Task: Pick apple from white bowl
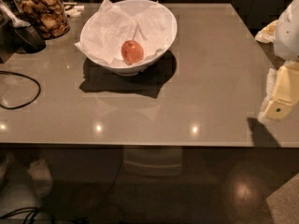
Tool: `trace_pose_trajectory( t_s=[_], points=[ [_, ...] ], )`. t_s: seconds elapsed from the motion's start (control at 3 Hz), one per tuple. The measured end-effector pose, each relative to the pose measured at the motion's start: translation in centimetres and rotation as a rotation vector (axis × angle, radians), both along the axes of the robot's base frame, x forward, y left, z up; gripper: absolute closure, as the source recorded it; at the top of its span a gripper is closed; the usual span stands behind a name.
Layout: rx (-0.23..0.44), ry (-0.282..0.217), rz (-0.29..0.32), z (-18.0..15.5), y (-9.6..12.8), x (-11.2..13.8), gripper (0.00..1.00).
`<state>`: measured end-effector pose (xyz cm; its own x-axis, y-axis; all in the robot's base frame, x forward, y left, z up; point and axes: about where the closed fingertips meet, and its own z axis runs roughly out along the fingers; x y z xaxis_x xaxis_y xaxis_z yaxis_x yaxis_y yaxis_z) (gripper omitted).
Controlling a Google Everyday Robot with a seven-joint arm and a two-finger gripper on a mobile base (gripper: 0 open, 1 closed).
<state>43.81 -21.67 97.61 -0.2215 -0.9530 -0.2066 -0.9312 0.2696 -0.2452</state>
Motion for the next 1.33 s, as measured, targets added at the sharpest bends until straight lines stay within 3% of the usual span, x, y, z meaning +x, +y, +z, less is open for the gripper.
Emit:
trace_pose_trajectory(
  t_s=[0.33, 0.67, 1.0, 1.33],
  points=[
    [0.000, 0.000, 0.000, 0.0, 0.0, 0.0, 0.00],
    [-0.030, 0.010, -0.051, 0.3, 0.4, 1.8, 0.00],
    [-0.092, 0.043, -0.101, 0.3, 2.1, 7.7, 0.00],
    [-0.082, 0.020, -0.096, 0.5, 2.5, 8.2, 0.00]
  ],
)
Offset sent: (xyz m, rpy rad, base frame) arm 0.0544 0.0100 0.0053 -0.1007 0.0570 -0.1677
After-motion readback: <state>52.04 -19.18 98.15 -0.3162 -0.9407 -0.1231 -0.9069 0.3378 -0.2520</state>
